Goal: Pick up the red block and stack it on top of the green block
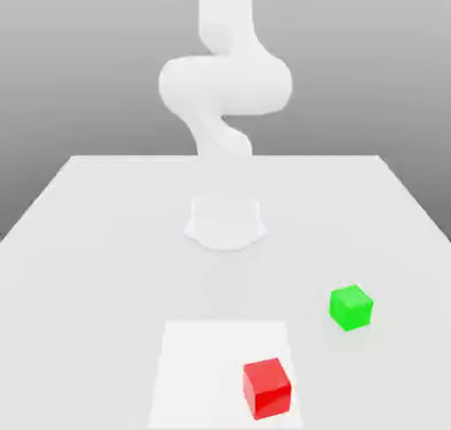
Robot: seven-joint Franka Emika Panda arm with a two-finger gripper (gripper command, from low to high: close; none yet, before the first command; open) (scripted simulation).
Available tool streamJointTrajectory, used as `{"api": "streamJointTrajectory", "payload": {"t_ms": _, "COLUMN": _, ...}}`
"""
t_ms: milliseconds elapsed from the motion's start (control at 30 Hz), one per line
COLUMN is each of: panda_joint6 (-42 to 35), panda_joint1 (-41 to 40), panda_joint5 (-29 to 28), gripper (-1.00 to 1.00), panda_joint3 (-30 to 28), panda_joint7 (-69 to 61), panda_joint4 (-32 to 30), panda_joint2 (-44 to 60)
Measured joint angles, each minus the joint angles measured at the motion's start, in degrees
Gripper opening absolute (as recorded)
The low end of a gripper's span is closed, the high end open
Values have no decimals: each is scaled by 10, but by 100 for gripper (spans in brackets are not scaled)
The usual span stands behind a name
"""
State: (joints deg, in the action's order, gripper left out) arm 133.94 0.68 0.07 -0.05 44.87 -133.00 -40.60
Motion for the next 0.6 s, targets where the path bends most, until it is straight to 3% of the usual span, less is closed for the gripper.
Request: {"api": "streamJointTrajectory", "payload": {"t_ms": 600, "panda_joint6": 156, "panda_joint1": 40, "panda_joint5": 4, "gripper": 0, "panda_joint3": 8, "panda_joint7": -68, "panda_joint4": -88, "panda_joint2": 377}}
